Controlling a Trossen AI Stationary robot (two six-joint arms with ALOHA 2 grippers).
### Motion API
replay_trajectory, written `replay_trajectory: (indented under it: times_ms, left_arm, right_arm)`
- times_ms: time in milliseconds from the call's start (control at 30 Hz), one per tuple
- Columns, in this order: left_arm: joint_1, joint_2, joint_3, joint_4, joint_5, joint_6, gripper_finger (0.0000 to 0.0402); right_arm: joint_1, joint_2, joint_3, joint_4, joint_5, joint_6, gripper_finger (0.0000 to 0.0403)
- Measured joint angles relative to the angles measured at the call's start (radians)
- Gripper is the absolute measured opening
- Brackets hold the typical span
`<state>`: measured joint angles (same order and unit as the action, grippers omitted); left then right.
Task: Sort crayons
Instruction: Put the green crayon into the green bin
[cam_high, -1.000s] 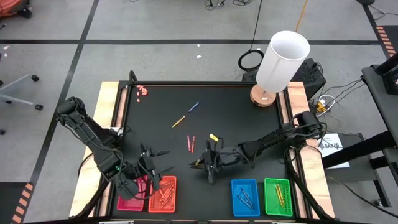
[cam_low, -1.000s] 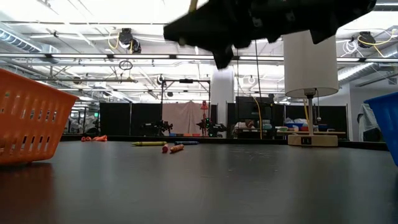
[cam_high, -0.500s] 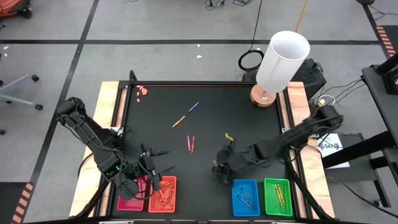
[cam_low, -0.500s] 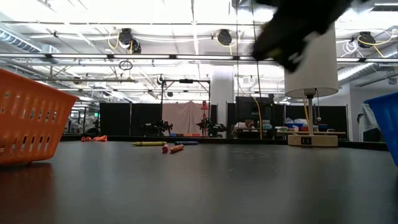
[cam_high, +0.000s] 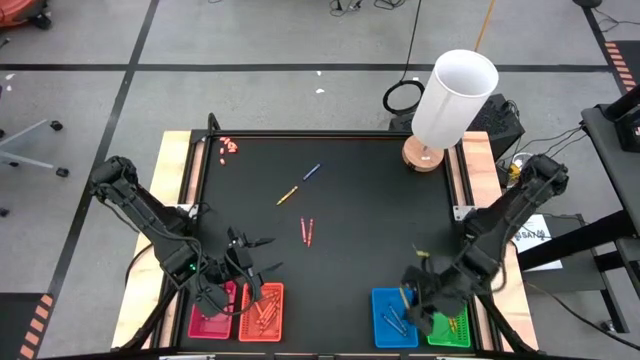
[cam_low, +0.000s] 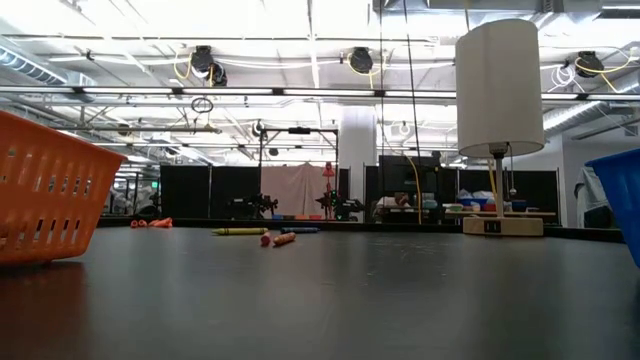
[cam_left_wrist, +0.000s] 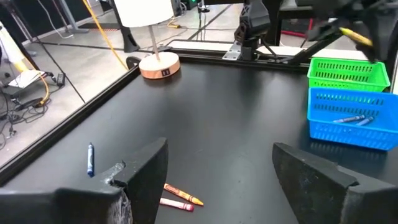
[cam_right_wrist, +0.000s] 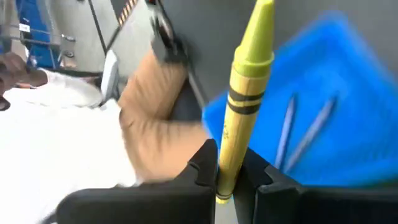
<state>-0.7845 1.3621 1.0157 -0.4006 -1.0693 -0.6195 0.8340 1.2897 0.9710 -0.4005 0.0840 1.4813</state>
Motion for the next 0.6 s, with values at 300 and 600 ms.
replay_trajectory:
  times_ms: [300,600]
  left_arm:
    - [0.000,0.000,0.000,-0.002,0.003,-0.003,0.0292]
    - [0.000,0.000,0.000,-0.006,0.003,0.001,0.0292]
  right_arm:
    - [0.177,0.035,0.000,-0.155,-0.124,0.522,0.0006]
    - [0.207,0.050,0.000,-0.354,-0.234,0.703,0.0014]
